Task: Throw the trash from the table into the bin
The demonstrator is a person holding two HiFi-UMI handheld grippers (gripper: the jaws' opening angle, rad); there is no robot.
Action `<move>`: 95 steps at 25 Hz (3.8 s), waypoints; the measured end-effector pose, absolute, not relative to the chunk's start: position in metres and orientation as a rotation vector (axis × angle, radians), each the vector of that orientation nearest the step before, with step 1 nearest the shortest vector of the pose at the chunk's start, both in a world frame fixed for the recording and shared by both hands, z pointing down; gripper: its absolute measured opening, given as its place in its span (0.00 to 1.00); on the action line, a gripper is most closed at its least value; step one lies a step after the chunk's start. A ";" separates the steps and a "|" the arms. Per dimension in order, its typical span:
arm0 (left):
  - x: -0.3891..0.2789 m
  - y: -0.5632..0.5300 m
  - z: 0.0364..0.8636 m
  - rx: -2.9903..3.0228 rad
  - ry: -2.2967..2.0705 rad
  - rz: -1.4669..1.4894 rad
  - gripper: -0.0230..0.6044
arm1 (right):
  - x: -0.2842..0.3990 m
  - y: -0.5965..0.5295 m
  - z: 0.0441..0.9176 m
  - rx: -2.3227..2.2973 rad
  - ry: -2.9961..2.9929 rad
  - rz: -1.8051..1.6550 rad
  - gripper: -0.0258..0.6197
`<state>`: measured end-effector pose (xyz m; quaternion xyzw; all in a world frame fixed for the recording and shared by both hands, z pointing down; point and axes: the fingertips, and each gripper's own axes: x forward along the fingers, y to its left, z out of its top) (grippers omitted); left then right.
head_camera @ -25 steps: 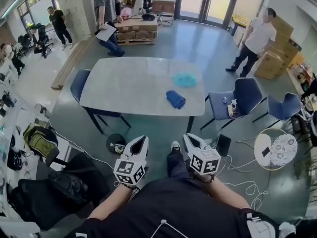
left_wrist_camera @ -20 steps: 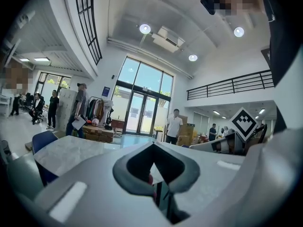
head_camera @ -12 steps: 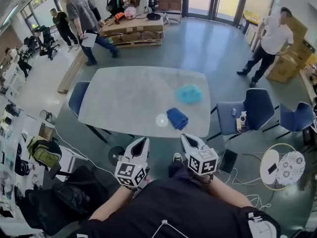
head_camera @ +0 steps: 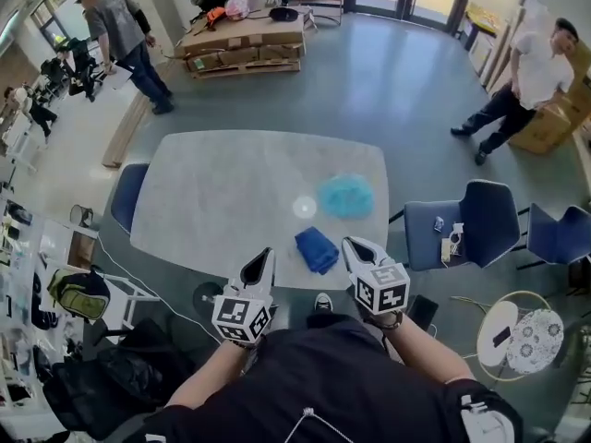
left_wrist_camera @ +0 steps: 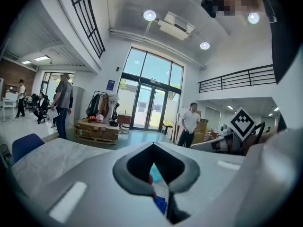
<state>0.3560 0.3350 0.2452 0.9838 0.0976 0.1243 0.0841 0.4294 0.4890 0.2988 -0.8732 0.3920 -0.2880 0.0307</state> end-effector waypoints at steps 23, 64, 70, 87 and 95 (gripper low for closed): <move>0.401 0.279 0.315 2.860 0.187 0.658 0.04 | 0.663 0.512 0.570 -2.701 0.672 -1.467 0.87; 0.408 0.253 0.292 2.964 0.270 0.562 0.04 | 0.604 0.457 0.444 -2.801 0.939 -1.130 0.11; 0.426 0.267 0.272 2.973 0.377 0.491 0.04 | 0.574 0.440 0.339 -2.808 1.004 -0.841 0.11; 0.435 0.292 0.215 2.940 0.512 0.248 0.04 | 0.492 0.437 0.223 -2.773 1.060 -0.524 0.11; 0.432 0.304 0.213 2.927 0.556 0.256 0.04 | 0.485 0.441 0.225 -2.784 1.077 -0.561 0.11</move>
